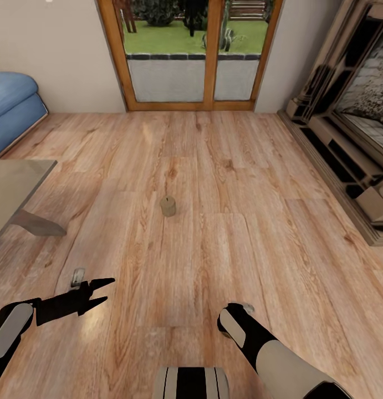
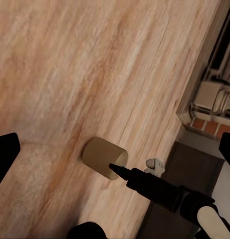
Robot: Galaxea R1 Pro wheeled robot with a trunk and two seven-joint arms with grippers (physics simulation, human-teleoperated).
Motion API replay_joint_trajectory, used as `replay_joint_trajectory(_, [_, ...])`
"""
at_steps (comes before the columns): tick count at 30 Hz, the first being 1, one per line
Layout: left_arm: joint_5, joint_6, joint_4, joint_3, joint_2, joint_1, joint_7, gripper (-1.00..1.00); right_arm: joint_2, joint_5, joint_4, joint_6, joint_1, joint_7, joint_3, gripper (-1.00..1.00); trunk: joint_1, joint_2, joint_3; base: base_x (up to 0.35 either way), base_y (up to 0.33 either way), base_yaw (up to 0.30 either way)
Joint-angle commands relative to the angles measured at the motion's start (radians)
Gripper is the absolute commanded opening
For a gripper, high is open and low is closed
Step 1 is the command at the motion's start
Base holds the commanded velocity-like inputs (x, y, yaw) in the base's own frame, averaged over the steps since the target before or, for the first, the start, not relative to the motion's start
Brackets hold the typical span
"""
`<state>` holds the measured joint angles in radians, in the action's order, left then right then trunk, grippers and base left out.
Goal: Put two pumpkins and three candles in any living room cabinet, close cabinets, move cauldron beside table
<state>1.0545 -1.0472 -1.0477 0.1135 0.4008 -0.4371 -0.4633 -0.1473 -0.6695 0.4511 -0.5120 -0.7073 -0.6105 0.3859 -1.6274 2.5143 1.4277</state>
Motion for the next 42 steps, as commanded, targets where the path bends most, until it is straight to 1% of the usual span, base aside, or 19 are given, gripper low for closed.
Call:
replay_joint_trajectory(1, [-0.001, 0.000, 0.000, 0.000, 0.000, 0.000, 0.000, 1.00, 0.000, -0.001, 0.000, 0.000, 0.000, 0.000, 0.000, -1.00, 0.000, 0.000, -0.004, 0.000, 0.000, 0.000])
replay_joint_trajectory(10, [-0.003, 0.000, 0.000, 0.000, 0.000, 0.000, 0.001, 1.00, 0.000, 0.000, 0.005, 0.000, 0.000, 0.001, 0.000, -1.00, 0.004, -0.002, -0.039, 0.000, 0.000, 0.000])
replay_joint_trajectory(14, [-0.015, 0.000, 0.002, 0.001, -0.002, 0.000, 0.010, 1.00, -0.001, -0.002, 0.018, -0.001, 0.001, 0.025, 0.000, -1.00, 0.006, -0.003, -0.054, 0.000, 0.000, 0.000])
replay_joint_trajectory(16, [-0.033, 0.002, 0.002, 0.002, -0.002, 0.000, 0.031, 1.00, -0.001, -0.002, 0.045, -0.001, 0.002, 0.044, 0.001, -1.00, 0.007, -0.004, -0.062, 0.000, 0.000, 0.000])
replay_joint_trajectory(17, [-0.051, 0.004, 0.003, 0.004, -0.004, 0.000, 0.050, 1.00, 0.000, -0.002, 0.062, -0.002, 0.004, 0.049, 0.001, -1.00, 0.008, -0.004, -0.066, 0.000, 0.000, 0.000])
replay_joint_trajectory(18, [-0.087, 0.005, 0.002, 0.005, -0.008, -0.001, 0.090, 1.00, 0.001, -0.002, 0.093, -0.005, 0.008, 0.053, 0.001, -1.00, 0.008, -0.004, -0.070, 0.000, 0.000, 0.000])
replay_joint_trajectory(19, [-0.099, 0.006, 0.001, 0.005, -0.009, -0.001, 0.106, 1.00, 0.001, -0.002, 0.104, -0.006, 0.009, 0.054, 0.001, -1.00, 0.008, -0.004, -0.074, 0.000, 0.000, 0.000])
replay_joint_trajectory(20, [-0.122, 0.006, -0.002, 0.005, -0.012, -0.002, 0.143, 1.00, 0.002, -0.003, 0.128, -0.010, 0.011, 0.055, 0.001, -1.00, 0.009, -0.005, -0.077, 0.000, 0.000, 0.000])
replay_joint_trajectory(21, [-0.144, 0.008, -0.010, 0.004, -0.019, -0.002, 0.193, 1.00, 0.003, -0.003, 0.162, -0.020, 0.013, 0.056, 0.001, -1.00, 0.009, -0.005, -0.081, 0.000, 0.000, 0.000])
replay_joint_trajectory(22, [-0.156, 0.009, -0.028, -0.003, -0.033, -0.003, 0.247, 1.00, 0.002, -0.004, 0.204, -0.047, 0.012, 0.055, 0.001, -1.00, 0.010, -0.005, -0.085, 0.000, 0.000, 0.000])
replay_joint_trajectory(24, [-0.164, 0.010, -0.055, -0.019, -0.056, -0.003, 0.339, 1.00, 0.002, -0.003, 0.272, -0.101, 0.011, 0.052, 0.001, -1.00, 0.011, -0.006, -0.093, 0.000, 0.000, 0.000])
replay_joint_trajectory(26, [-0.167, 0.012, -0.077, -0.038, -0.081, -0.003, 0.445, 1.00, 0.002, -0.003, 0.328, -0.137, 0.014, 0.050, 0.000, -1.00, 0.012, -0.006, -0.101, 0.000, 0.000, 0.000])
replay_joint_trajectory(28, [-0.168, 0.014, -0.103, -0.049, -0.108, -0.003, 0.544, 1.00, 0.001, -0.003, 0.355, -0.153, 0.017, 0.048, -0.002, -1.00, 0.013, -0.007, -0.108, 0.000, 0.000, 0.000])
replay_joint_trajectory(30, [-0.168, 0.016, -0.125, -0.054, -0.127, -0.003, 0.617, 1.00, 0.000, -0.005, 0.370, -0.159, 0.018, 0.048, -0.004, -1.00, 0.013, -0.007, -0.116, 0.000, 0.000, 0.000])
replay_joint_trajectory(31, [-0.168, 0.016, -0.140, -0.057, -0.138, -0.003, 0.665, 1.00, -0.003, -0.005, 0.406, -0.166, 0.019, 0.048, -0.003, -1.00, 0.014, -0.007, -0.120, 0.000, 0.000, 0.000])
replay_joint_trajectory(36, [-0.168, 0.015, -0.147, -0.058, -0.141, -0.003, 0.681, 1.00, -0.006, -0.006, 0.433, -0.194, 0.020, 0.042, -0.004, -1.00, 0.016, -0.008, -0.139, 0.000, 0.000, 0.000])
replay_joint_trajectory(37, [-0.168, 0.015, -0.147, -0.058, -0.141, -0.003, 0.682, 1.00, -0.010, -0.008, 0.434, -0.210, 0.020, 0.041, -0.006, -1.00, 0.017, -0.009, -0.143, 0.000, 0.000, 0.000])
replay_joint_trajectory(39, [-0.168, 0.014, -0.147, -0.059, -0.141, -0.003, 0.682, 1.00, -0.015, -0.007, 0.431, -0.219, 0.020, 0.039, -0.005, -1.00, 0.017, -0.009, -0.151, 0.000, 0.000, 0.000])
replay_joint_trajectory(42, [-0.168, 0.014, -0.148, -0.060, -0.142, -0.003, 0.683, 1.00, -0.027, -0.006, 0.443, -0.231, 0.020, -0.006, -0.003, -1.00, 0.019, -0.010, -0.163, 0.000, 0.000, 0.000])
